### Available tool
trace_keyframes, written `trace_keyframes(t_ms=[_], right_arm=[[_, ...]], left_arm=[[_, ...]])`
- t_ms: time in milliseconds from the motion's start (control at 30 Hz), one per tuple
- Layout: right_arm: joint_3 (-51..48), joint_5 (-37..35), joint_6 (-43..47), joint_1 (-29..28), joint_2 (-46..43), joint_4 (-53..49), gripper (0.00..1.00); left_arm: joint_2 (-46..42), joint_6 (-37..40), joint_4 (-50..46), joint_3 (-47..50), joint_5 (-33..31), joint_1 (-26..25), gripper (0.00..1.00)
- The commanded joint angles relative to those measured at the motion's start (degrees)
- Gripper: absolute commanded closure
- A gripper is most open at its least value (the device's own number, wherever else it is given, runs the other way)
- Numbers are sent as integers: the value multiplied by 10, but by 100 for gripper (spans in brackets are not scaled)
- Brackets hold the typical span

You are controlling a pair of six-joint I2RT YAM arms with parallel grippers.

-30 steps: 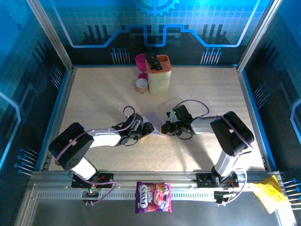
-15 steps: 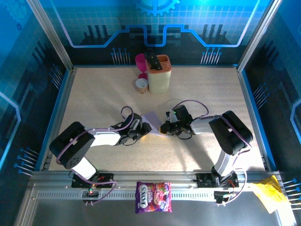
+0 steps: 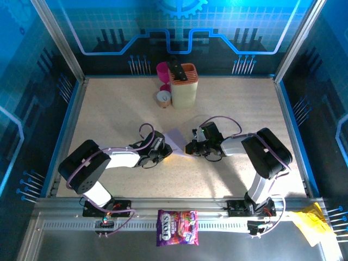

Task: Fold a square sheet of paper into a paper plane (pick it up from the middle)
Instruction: Third fold the triangle at the center of the table.

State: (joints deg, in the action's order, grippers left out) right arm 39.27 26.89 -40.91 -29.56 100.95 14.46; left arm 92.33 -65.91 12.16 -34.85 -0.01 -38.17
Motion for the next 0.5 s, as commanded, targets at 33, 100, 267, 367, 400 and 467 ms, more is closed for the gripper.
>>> trace_keyframes(t_ms=[33,100,267,367,400,467], right_arm=[[-26,-28,-1,0,36,-44,100],[-27,-27,-2,0,38,-42,100],[-29,-27,-2,1,40,-40,100],[-29,-26,-2,1,41,-37,100],[-30,-26,-2,1,41,-37,100],[-29,-27,-2,0,40,-37,100]], left_arm=[[49,-10,35,-22,57,-22,79],[51,-9,34,-27,58,-22,79],[51,-7,32,-39,60,-22,73],[51,-4,27,-46,60,-23,71],[50,-3,26,-48,61,-22,71],[50,-2,23,-52,62,-23,71]])
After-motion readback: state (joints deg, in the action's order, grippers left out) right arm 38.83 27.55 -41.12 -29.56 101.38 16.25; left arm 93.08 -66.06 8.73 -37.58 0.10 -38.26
